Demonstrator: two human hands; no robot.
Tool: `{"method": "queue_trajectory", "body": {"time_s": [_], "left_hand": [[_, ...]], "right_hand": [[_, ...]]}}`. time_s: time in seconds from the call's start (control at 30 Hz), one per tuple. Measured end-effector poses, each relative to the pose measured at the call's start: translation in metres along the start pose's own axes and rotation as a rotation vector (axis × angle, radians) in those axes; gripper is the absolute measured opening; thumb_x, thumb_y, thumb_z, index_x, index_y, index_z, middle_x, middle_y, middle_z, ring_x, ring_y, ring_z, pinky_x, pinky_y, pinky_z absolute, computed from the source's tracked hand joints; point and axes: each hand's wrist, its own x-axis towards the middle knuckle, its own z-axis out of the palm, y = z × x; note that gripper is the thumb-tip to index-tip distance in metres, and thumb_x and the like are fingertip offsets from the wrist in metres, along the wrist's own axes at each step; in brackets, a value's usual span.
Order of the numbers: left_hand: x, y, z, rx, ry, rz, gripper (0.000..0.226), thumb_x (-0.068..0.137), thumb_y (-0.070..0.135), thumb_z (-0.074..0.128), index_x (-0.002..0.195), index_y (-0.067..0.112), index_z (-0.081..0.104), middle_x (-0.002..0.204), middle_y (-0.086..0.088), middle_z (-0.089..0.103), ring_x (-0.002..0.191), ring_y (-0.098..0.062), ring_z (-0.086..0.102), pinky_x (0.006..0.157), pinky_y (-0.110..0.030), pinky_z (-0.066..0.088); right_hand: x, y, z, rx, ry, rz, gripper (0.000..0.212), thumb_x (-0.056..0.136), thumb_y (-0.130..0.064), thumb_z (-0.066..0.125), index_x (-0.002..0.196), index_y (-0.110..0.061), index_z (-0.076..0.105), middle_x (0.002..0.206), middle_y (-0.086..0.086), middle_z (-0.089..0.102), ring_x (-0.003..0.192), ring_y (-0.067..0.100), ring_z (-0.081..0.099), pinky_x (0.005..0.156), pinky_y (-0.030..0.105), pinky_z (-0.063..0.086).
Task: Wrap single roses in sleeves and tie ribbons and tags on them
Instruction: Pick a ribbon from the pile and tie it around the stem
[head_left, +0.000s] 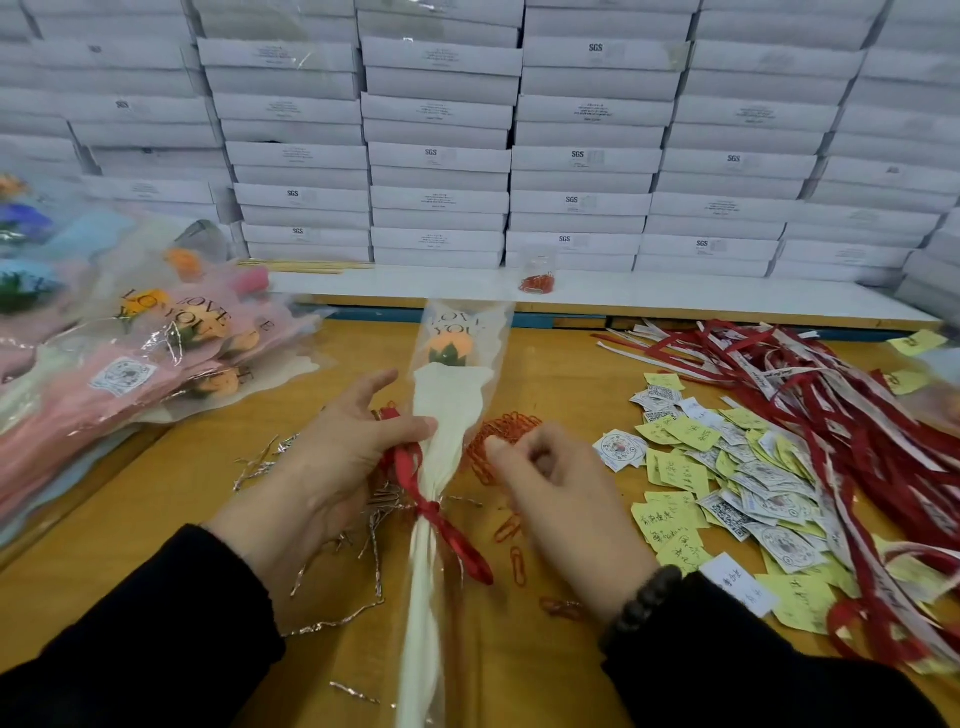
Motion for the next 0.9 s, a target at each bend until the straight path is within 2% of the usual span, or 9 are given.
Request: {"method": "queue_trajectory", "body": {"time_s": [0.1,0.2,0.4,0.5,0.6,0.67,0.73,0.8,0.9], "left_hand": [[-0.008,0.003,0.002,0.055,-0.106,-0.054,0.081,0.065,-0.008,0.067,0.136,0.021,0.042,0.065,-0.007,0.071,0.067,-0.030,0.063,0.058,-0.033,0.057],[-0.017,0.004,0.001,0.120,-0.209,-0.108,0.087,0.055,-0.005,0.069,0.133,0.024,0.046,0.076,-0.010,0.074,0.072,-0.033,0.067,0.064,-0.038,0.057],[-0.026,0.010,-0.016,0.249,-0.390,-0.231,0.081,0.061,-0.010,0.068,0.131,0.024,0.047,0.085,-0.017,0.066,0.066,-0.030,0.065,0.053,-0.032,0.057],[-0.029,0.019,-0.030,0.381,-0.533,-0.309,0.078,0.067,-0.011,0.068,0.131,0.028,0.045,0.103,-0.028,0.063,0.081,-0.035,0.065,0.064,-0.035,0.057],[-0.030,0.027,-0.040,0.411,-0.630,-0.376,0.074,0.066,0.001,0.078,0.128,0.027,0.048,0.108,-0.025,0.064,0.089,-0.033,0.067,0.068,-0.032,0.057],[-0.030,0.032,-0.038,0.422,-0.630,-0.383,0.076,0.058,0.024,0.087,0.124,0.021,0.051,0.111,-0.018,0.067,0.096,-0.030,0.067,0.074,-0.032,0.057],[-0.028,0.036,-0.033,0.452,-0.528,-0.335,0.069,0.056,0.046,0.083,0.112,0.014,0.059,0.097,-0.013,0.071,0.081,-0.022,0.069,0.066,-0.027,0.057],[-0.023,0.035,-0.028,0.410,-0.361,-0.260,0.053,0.055,0.043,0.075,0.093,0.008,0.064,0.077,-0.010,0.067,0.061,-0.017,0.061,0.054,-0.025,0.051],[-0.017,0.031,-0.023,0.338,-0.286,-0.244,0.033,0.060,0.030,0.075,0.081,0.005,0.070,0.077,-0.014,0.063,0.061,-0.020,0.052,0.059,-0.028,0.042]], "right_hand": [[0.012,0.006,-0.007,0.199,-0.066,0.204,0.031,0.086,-0.048,0.053,0.085,-0.017,0.059,0.071,-0.004,0.063,0.039,0.005,0.047,0.040,0.018,0.036],[0.017,0.010,-0.008,0.403,-0.107,0.251,0.032,0.088,-0.045,0.054,0.086,-0.015,0.062,0.070,-0.006,0.066,0.039,0.008,0.046,0.035,0.017,0.032],[0.027,0.015,-0.018,0.555,-0.038,0.321,0.032,0.086,-0.043,0.058,0.075,-0.014,0.052,0.042,-0.004,0.051,0.041,0.012,0.041,0.037,0.020,0.031],[0.032,0.019,-0.022,0.635,-0.014,0.332,0.029,0.087,-0.038,0.060,0.086,-0.010,0.055,0.047,0.000,0.054,0.043,0.013,0.045,0.037,0.019,0.035],[0.032,0.023,-0.022,0.651,-0.036,0.315,0.027,0.085,-0.028,0.063,0.093,-0.003,0.058,0.060,0.005,0.059,0.046,0.015,0.045,0.036,0.019,0.038],[0.029,0.024,-0.018,0.630,-0.093,0.273,0.018,0.083,-0.019,0.066,0.089,-0.003,0.060,0.063,0.009,0.062,0.048,0.016,0.048,0.040,0.022,0.042],[0.023,0.021,-0.014,0.588,-0.173,0.216,0.011,0.080,-0.013,0.069,0.086,-0.005,0.065,0.072,0.013,0.069,0.054,0.021,0.058,0.050,0.028,0.051],[0.016,0.016,-0.010,0.570,-0.282,0.145,0.006,0.078,-0.008,0.071,0.082,-0.010,0.067,0.075,0.010,0.073,0.058,0.019,0.065,0.056,0.029,0.056],[0.009,0.012,-0.006,0.511,-0.392,0.087,0.010,0.077,-0.007,0.073,0.073,-0.016,0.069,0.065,-0.004,0.071,0.056,0.005,0.065,0.052,0.017,0.051]]}}
